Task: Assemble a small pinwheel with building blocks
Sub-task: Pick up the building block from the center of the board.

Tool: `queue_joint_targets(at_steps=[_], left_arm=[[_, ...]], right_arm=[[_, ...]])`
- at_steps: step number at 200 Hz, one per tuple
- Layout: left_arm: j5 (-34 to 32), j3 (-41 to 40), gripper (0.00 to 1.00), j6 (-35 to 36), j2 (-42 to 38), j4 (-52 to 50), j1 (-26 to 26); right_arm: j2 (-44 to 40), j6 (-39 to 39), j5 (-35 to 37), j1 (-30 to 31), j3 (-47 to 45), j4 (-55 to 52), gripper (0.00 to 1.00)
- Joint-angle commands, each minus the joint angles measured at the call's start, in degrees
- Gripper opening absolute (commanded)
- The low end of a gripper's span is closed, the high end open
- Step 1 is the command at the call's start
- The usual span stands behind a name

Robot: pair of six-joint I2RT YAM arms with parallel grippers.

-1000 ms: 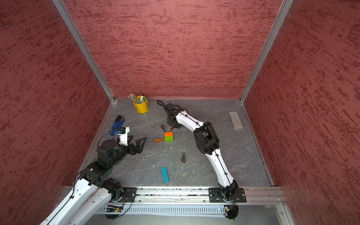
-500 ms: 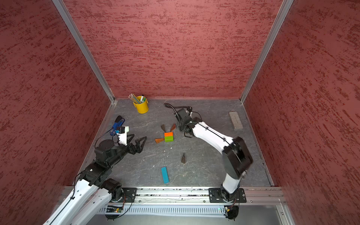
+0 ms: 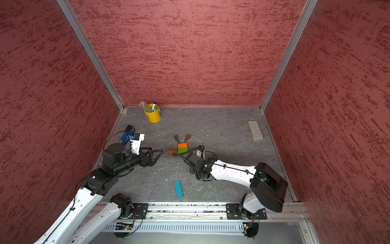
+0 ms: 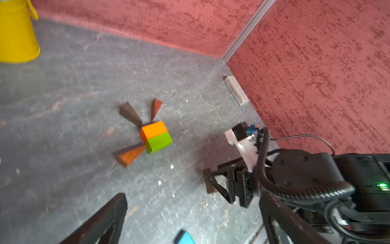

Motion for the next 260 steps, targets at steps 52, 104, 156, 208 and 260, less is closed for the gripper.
queue_joint_targets(at_steps=[52,104,156,208,260], left_arm=[[-8.0,2.5,1.00,-5.3,-3.2,-8.9,0.9],[-7.9,2.9,1.00,-4.6,-3.8,-8.7,1.1],[-8.2,2.7,1.00,-4.4,-4.5,-8.9,1.1],[-8.7,2.9,1.00,-4.2,-5.1,-8.8,1.1],[-2.3,4.6,1.00,-5.6,-2.8,-6.8,4.3]], right_arm=[[-0.1,2.6,-1.7,1.5,-2.3,1.8,0.54],[1.0,4.1,-1.0,1.9,-2.8,-1.0,0.51],[3.1,3.4,-2.4,2.5,-0.8,-2.0,0.35],[4.6,2.9,-2.1,2.8,0.5,-4.3,0.19],[4.1,-4.9,0.1,2.2,0.7,-4.8,0.01]])
